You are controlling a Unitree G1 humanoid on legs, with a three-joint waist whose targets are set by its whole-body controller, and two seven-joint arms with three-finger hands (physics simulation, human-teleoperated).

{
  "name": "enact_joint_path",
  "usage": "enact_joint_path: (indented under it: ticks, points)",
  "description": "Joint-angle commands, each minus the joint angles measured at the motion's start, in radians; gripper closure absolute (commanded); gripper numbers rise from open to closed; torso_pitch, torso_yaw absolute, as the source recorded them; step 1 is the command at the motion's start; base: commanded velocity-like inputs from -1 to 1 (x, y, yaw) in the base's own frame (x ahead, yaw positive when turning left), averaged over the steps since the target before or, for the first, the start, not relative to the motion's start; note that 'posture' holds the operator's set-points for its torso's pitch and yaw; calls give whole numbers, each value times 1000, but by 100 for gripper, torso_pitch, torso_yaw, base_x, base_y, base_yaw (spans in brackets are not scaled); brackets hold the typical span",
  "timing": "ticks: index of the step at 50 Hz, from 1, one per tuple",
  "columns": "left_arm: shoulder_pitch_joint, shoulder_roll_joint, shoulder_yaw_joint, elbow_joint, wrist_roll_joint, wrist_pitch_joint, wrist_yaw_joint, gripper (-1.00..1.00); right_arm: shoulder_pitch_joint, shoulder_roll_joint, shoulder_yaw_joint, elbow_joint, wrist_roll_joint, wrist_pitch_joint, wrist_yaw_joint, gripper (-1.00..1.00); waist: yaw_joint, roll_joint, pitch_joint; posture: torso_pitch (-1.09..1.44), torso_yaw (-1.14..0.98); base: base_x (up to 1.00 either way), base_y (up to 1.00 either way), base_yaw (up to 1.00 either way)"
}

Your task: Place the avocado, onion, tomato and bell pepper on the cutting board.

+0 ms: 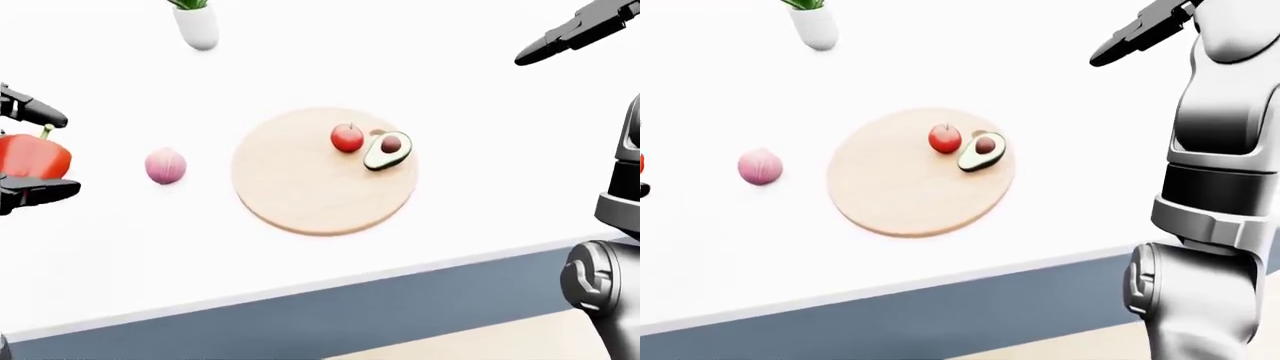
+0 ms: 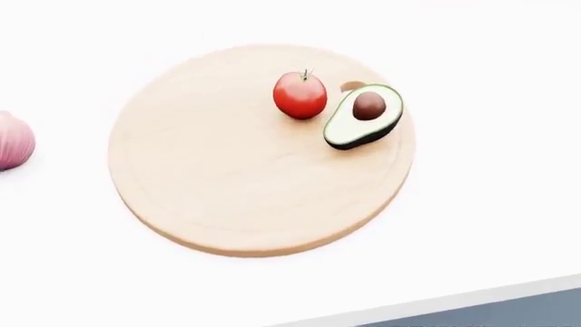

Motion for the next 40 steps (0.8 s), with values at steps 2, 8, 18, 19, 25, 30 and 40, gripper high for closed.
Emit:
enact_joint_path:
  ticks: [2, 8, 18, 19, 25, 30, 40]
  points:
    - [-89, 62, -15, -4, 11, -7, 0, 100, -28, -16, -12, -37, 2, -14, -12, -100, 0, 4, -28, 0, 0, 0, 0, 0]
    - [-239, 113, -95, 111, 16, -17, -2, 100, -27, -16, -9, -20, 0, -18, -18, -100, 1, 3, -26, 0, 0, 0, 0, 0]
    - [-563, 122, -254, 370, 78, -109, 32, 100, -39, -16, -6, -5, -2, -22, -18, -100, 1, -4, -27, 0, 0, 0, 0, 0]
    - [-646, 110, -275, 435, 90, -123, 43, 100, -38, -16, -6, -6, -2, -21, -17, -100, 2, -6, -27, 0, 0, 0, 0, 0]
    - [-986, 2, -378, 820, 209, -300, 95, 100, -39, -20, -8, 0, -1, -23, -17, -100, 7, -26, -25, 0, 0, 0, 0, 0]
    - [-1186, -83, -395, 1106, 271, -419, 183, 100, -39, -19, -7, 2, -1, -24, -17, -100, 8, -36, -26, 0, 0, 0, 0, 0]
    - [-1358, -284, -391, 1479, 244, -533, 395, 100, -34, -15, -6, 6, -4, -28, -18, -100, 9, -52, -28, 0, 0, 0, 0, 0]
